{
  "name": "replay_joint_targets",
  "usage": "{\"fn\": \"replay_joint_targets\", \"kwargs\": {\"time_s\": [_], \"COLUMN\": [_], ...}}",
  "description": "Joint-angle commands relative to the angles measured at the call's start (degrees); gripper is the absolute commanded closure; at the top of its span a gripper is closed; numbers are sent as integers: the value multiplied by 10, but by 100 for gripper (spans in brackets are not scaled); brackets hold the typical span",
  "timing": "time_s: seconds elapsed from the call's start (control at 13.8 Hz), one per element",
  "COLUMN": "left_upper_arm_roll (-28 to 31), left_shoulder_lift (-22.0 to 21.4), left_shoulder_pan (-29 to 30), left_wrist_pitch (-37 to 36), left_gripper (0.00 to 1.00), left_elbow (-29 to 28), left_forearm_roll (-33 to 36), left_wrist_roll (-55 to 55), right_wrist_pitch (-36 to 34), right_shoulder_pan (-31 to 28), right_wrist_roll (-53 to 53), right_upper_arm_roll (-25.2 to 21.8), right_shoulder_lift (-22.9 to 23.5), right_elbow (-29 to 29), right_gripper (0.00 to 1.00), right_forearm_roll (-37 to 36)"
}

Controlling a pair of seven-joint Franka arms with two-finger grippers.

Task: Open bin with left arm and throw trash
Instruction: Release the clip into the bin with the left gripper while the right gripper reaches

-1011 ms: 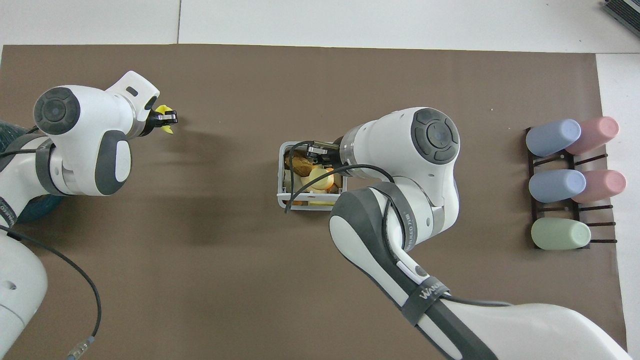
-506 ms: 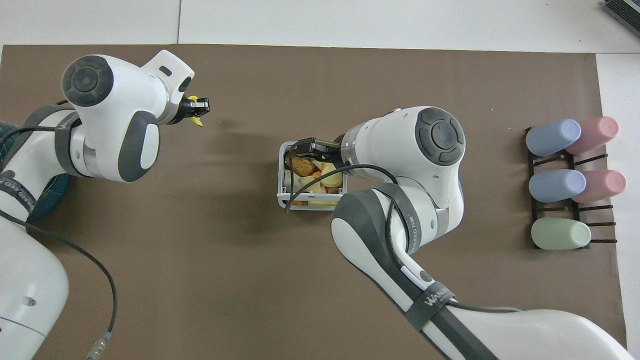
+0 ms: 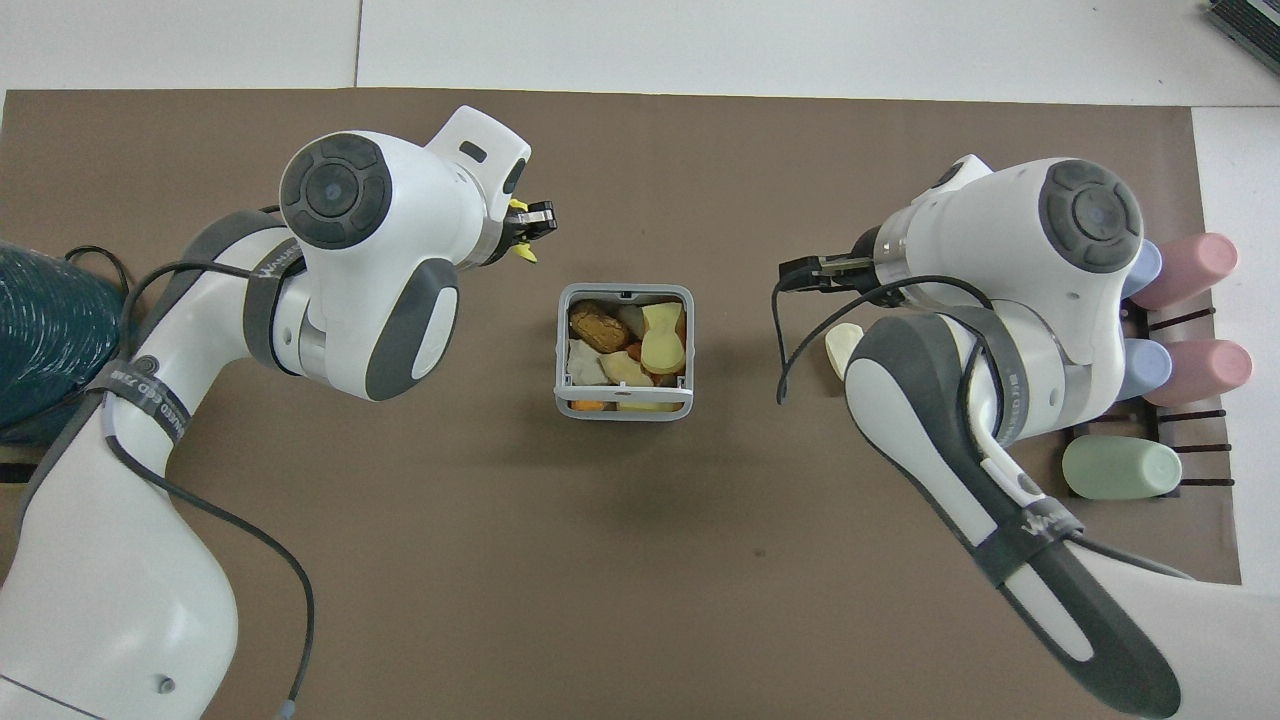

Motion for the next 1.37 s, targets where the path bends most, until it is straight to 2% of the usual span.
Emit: {"fn": "replay_joint_targets", "kwargs": {"time_s": [0.0,0.22,0.36,0.43,0.51,0.58,0.65,0.72,0.79,0.87,0.94,1.16,1.3], "left_upper_arm_roll": [0,-1,-2,-2,-2,-1,-1,-1,0,0,1,11,13], "left_shoulder_lift": [-20,-29,-30,-30,-30,-31,-31,-34,-38,-42,-43,-63,-72], "left_shoulder_pan": [-36,-74,-90,-97,-98,-99,-99,-98,-98,-97,-96,-80,-49], "left_wrist_pitch": [-45,-86,-88,-89,-89,-90,-101,-119,-128,-130,-131,-161,-268], "left_gripper": [100,100,79,52,11,0,0,0,0,0,0,0,0], "left_elbow": [2,-3,-2,-3,-3,-4,-2,0,0,0,0,11,54], "left_forearm_roll": [-18,-19,-19,-19,-19,-18,-13,-10,-9,-9,-9,-5,38], "left_wrist_roll": [-23,-36,-45,-45,-45,-45,-45,-45,-43,-43,-42,-34,13], "right_wrist_pitch": [14,32,68,91,105,115,130,136,136,136,132,106,41], "right_shoulder_pan": [-36,-38,-33,-33,-33,-32,-30,-29,-29,-29,-29,-28,-25], "right_wrist_roll": [-141,-189,-189,-191,-196,-195,-194,-191,-191,-190,-184,-151,-114], "right_upper_arm_roll": [8,8,9,9,9,9,9,9,9,9,9,9,10], "right_shoulder_lift": [-32,-27,-24,-20,-17,-12,-7,-4,1,2,2,3,-5], "right_elbow": [-88,-129,-154,-164,-167,-166,-165,-165,-164,-163,-162,-137,-97], "right_gripper": [0,0,0,0,0,0,3,16,38,82,100,100,100], "right_forearm_roll": [-10,-10,-10,-10,-10,-10,-10,-10,-10,-10,-10,-10,-10]}}
